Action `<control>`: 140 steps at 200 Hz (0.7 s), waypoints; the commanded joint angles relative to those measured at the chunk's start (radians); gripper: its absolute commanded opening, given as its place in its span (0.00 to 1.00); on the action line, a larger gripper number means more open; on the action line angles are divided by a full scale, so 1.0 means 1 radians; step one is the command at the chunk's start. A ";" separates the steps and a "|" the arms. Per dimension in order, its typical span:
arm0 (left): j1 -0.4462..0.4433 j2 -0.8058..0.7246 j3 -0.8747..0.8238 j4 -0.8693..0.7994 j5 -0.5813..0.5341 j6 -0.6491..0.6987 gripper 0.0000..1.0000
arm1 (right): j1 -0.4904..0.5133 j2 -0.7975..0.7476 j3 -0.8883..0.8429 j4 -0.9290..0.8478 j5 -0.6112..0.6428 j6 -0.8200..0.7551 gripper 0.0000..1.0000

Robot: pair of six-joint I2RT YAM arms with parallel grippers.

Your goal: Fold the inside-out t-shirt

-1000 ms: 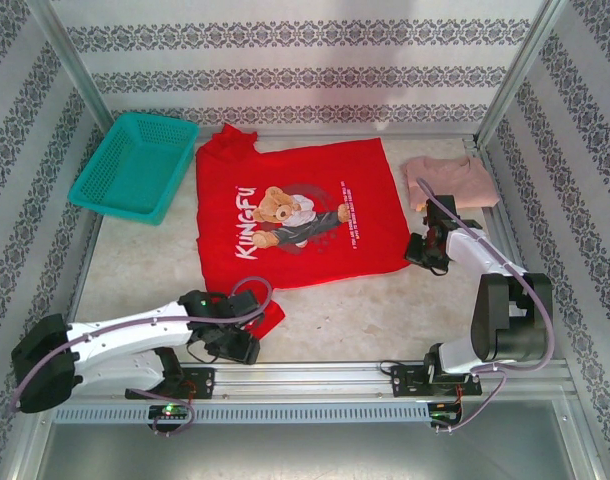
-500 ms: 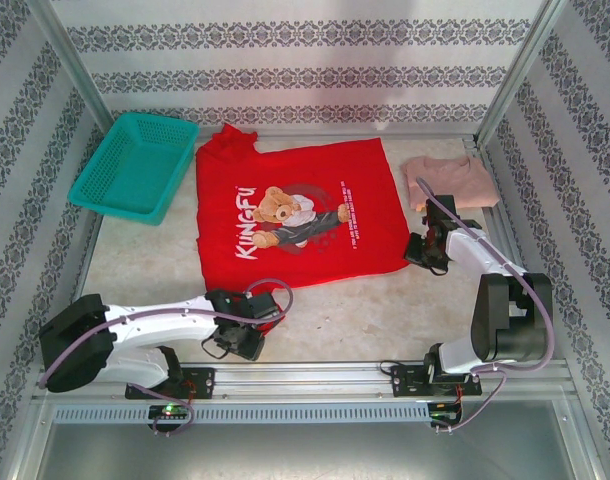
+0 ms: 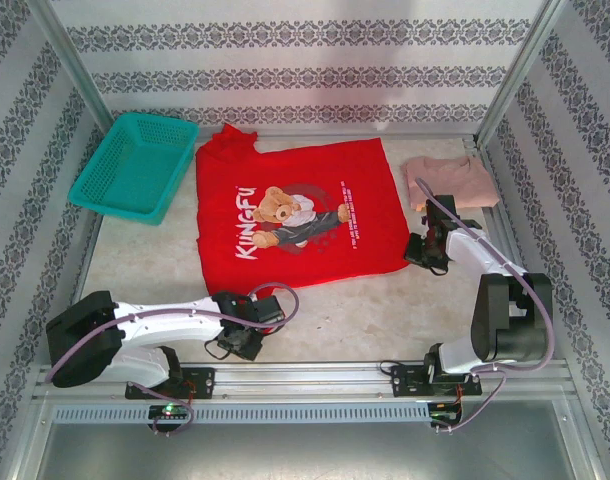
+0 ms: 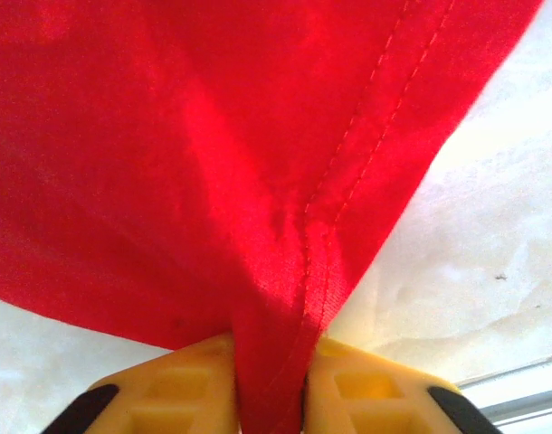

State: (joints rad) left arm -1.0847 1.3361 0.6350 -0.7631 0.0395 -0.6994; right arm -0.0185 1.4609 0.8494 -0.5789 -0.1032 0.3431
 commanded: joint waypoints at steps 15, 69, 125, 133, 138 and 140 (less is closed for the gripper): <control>-0.015 -0.040 0.033 -0.074 -0.071 -0.005 0.09 | 0.015 -0.033 0.013 -0.012 -0.010 -0.008 0.00; 0.055 -0.295 0.251 -0.239 -0.483 0.085 0.00 | 0.014 -0.229 0.017 0.008 -0.035 0.009 0.00; 0.256 -0.464 0.652 0.075 -0.801 0.620 0.00 | 0.014 -0.406 0.261 -0.021 0.008 0.043 0.00; 0.258 -0.451 0.744 0.082 -0.815 0.690 0.00 | 0.015 -0.428 0.310 -0.048 0.012 0.036 0.00; 0.258 -0.441 0.801 0.081 -0.820 0.736 0.00 | 0.015 -0.443 0.347 -0.065 0.014 0.032 0.00; 0.258 -0.437 0.827 0.077 -0.820 0.753 0.00 | 0.014 -0.451 0.361 -0.073 0.014 0.031 0.00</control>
State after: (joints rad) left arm -0.8452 0.8803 1.2572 -0.7940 -0.6369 -0.2794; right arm -0.0151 1.0801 1.0672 -0.5888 -0.1169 0.3679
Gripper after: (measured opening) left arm 0.053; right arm 0.062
